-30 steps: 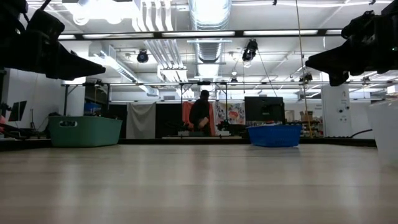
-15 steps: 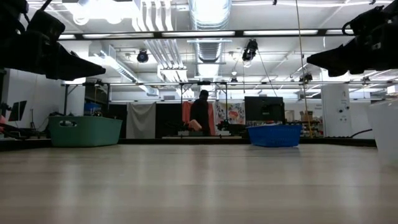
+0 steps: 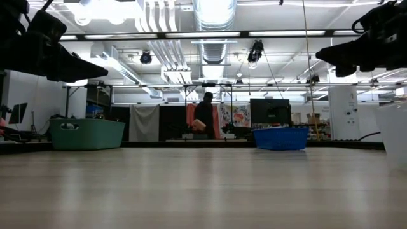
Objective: Sort rubber bands into baskets
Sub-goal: Return to Home Position
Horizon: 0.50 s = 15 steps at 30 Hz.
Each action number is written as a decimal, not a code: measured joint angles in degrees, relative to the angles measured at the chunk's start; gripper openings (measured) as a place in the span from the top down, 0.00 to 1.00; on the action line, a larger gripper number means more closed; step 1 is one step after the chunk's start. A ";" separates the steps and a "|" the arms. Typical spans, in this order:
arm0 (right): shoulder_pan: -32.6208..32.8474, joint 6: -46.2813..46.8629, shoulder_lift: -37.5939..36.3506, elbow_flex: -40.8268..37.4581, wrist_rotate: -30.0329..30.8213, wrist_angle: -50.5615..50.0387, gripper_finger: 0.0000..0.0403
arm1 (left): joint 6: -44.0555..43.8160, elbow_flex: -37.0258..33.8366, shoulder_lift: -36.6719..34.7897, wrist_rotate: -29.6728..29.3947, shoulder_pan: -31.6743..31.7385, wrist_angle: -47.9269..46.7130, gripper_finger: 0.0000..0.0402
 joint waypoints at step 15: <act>2.12 0.00 1.27 0.00 0.02 0.18 0.83 | 0.00 0.00 0.00 0.01 -0.02 0.00 0.68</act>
